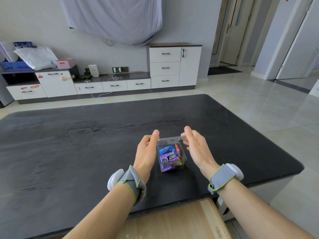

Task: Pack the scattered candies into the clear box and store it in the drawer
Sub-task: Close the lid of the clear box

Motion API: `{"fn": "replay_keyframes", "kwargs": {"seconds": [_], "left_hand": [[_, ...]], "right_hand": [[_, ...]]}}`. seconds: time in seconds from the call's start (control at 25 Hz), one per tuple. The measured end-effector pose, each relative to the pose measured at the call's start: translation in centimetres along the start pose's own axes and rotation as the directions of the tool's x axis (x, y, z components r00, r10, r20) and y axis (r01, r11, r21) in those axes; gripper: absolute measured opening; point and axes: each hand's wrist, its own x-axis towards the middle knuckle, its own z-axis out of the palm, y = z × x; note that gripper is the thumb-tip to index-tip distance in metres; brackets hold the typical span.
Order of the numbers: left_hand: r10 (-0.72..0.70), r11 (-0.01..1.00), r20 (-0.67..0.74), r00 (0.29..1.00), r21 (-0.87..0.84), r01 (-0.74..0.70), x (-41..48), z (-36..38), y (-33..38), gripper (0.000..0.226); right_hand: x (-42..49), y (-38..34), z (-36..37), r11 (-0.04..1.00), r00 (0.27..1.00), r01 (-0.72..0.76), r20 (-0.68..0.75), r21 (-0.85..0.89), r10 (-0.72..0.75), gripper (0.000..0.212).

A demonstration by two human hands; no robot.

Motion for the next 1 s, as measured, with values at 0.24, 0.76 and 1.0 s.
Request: {"fn": "replay_keyframes", "kwargs": {"seconds": [0.24, 0.76, 1.0], "left_hand": [[0.017, 0.999, 0.008, 1.0, 0.039, -0.017, -1.6, 0.0, -2.8, 0.016], [0.004, 0.999, 0.049, 0.999, -0.041, -0.002, -1.1, 0.1, -5.6, 0.012], [0.009, 1.0, 0.057, 0.998, -0.015, -0.008, -1.0, 0.0, -5.8, 0.013]], "right_hand": [[-1.8, 2.0, 0.0, 1.0, 1.0, 0.006, 0.005, -0.024, -0.006, 0.013], [-2.5, 3.6, 0.1, 1.0, 0.999, 0.011, 0.042, -0.01, -0.01, 0.025], [-2.4, 3.8, 0.0, 1.0, 0.999, 0.02, 0.045, -0.006, -0.02, 0.026]]}}
